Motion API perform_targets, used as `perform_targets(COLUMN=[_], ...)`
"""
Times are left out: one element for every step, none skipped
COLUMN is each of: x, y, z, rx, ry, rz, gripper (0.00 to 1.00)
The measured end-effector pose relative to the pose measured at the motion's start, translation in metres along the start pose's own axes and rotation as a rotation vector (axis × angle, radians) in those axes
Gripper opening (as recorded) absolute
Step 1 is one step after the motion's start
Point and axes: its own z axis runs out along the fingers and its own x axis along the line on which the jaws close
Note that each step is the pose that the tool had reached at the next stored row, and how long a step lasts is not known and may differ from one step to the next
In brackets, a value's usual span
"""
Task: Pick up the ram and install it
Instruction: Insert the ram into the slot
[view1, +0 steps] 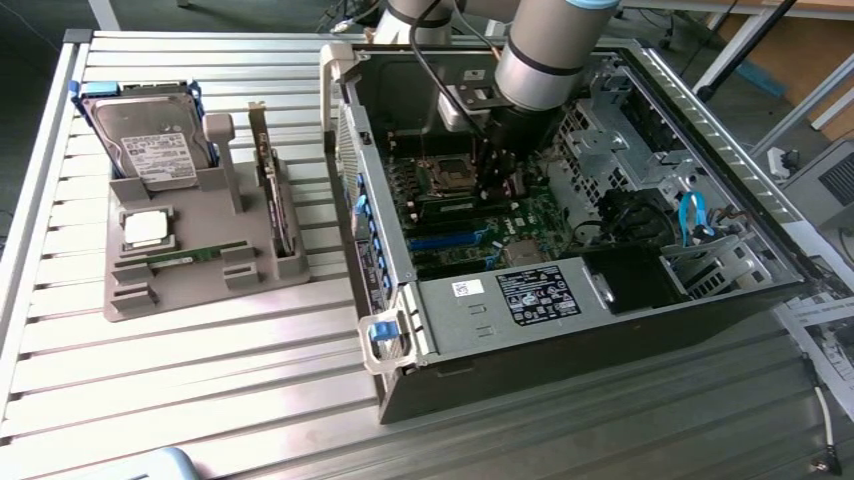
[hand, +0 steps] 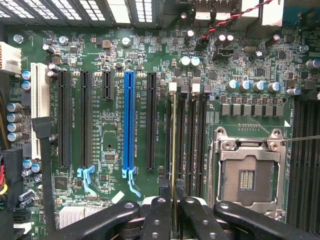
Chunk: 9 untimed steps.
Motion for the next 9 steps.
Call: perform_targets(x=[0.0000, 0.0000, 0.0000, 0.0000, -0.0001, -0.0001, -0.0001, 0.0000, 0.0000], y=[0.0000, 0.0001, 0.0005, 0.0013, 0.0024, 0.0033, 0.0036, 0.0036, 0.0036], z=[0.0000, 0.0000, -0.0001, -0.0001, -0.0001, -0.0001, 0.0000, 0.0001, 0.0006], rx=[0.0000, 0.0000, 0.0000, -0.0001, -0.0001, -0.0001, -0.0001, -0.0001, -0.0001], ry=[-0.0001, 0.0000, 0.0001, 0.0001, 0.0002, 0.0002, 0.0001, 0.0002, 0.0000], rz=[0.000, 0.000, 0.000, 0.000, 0.000, 0.000, 0.000, 0.000, 0.000], gripper=[0.13, 0.13, 0.13, 0.13, 0.13, 0.13, 0.13, 0.13, 0.13])
